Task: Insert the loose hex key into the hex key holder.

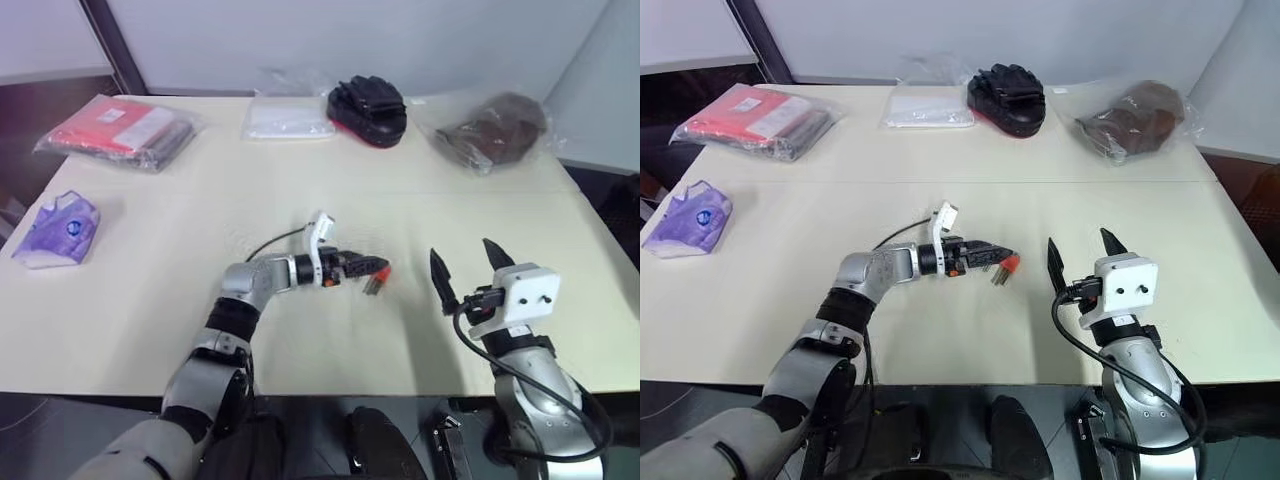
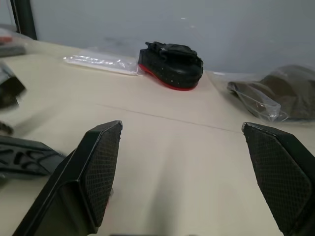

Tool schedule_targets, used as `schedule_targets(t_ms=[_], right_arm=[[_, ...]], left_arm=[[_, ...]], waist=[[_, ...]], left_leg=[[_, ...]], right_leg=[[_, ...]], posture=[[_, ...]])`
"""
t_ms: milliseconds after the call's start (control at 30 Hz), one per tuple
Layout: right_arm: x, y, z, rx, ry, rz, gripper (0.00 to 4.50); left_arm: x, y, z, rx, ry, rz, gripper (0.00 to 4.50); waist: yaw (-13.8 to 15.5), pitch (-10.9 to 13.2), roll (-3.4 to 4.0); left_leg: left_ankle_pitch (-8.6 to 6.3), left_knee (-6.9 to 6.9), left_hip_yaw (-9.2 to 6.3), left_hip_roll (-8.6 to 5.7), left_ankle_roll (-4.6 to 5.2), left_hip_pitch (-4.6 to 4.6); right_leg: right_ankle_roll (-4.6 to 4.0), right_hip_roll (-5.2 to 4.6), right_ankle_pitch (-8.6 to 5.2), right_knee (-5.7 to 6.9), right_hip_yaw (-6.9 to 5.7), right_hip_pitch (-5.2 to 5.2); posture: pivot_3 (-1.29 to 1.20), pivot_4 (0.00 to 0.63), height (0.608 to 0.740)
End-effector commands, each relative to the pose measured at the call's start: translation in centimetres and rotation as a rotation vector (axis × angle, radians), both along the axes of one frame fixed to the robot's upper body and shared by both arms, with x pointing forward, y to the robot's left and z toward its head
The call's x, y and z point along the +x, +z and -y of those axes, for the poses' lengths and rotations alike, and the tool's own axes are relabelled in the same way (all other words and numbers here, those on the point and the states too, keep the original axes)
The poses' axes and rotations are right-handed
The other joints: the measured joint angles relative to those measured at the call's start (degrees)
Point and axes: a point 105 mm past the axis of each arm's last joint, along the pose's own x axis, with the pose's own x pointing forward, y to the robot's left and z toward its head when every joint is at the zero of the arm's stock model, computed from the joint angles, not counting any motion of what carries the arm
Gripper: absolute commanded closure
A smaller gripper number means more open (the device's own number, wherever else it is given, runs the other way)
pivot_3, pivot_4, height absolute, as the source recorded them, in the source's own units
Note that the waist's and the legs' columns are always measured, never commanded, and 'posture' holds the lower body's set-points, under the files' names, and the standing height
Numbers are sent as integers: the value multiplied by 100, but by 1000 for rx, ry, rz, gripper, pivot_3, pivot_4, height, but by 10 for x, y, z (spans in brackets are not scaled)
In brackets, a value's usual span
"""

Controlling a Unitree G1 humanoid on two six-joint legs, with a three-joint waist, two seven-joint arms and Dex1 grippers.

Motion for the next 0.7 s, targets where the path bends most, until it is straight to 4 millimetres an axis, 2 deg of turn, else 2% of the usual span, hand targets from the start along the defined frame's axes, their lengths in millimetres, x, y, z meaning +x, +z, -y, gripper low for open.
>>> schedule_targets(t_ms=[33, 200, 333, 400, 533, 700], right_arm=[[-3, 9, 3, -58, 30, 14, 441], [-10, 1, 15, -201, 142, -117, 441], [-21, -4, 28, -337, 233, -256, 441], [-28, -4, 35, -414, 274, -328, 441], [-44, 5, 42, -521, 374, -454, 441], [-47, 18, 45, -568, 396, -474, 441]], left_arm=[[12, 15, -20, 93, 33, 286, 37], [27, 54, -43, 131, 110, 590, 37], [23, 62, -61, 179, 26, 639, 37], [8, 63, -68, 183, -94, 626, 37], [-35, 66, -85, 185, -349, 529, 37], [-63, 65, -95, 224, -458, 462, 37]], waist=[[25, 0, 0], [225, 2, -4], [208, 3, -5], [174, 3, -5], [133, 5, -2], [168, 8, -1]], left_leg=[[0, -2, -1, 0, 0, -2], [0, 5, 0, -6, 1, -27], [-3, 7, 0, -12, 5, -29], [-3, 5, -2, -10, 6, -24], [-3, -1, -4, 1, 6, -18], [-3, 6, -5, 3, 6, -15]], right_leg=[[0, 0, 0, 0, 0, -2], [2, -11, 0, -24, -5, -5], [3, -15, 0, -30, -4, -2], [3, -10, -1, -26, -4, -1], [2, 1, -1, -20, -6, 0], [1, -1, -1, -19, -8, 10]], posture=[[0, 150, 740], [0, 150, 740], [0, 150, 740], [0, 150, 740], [0, 150, 740], [0, 150, 740]])
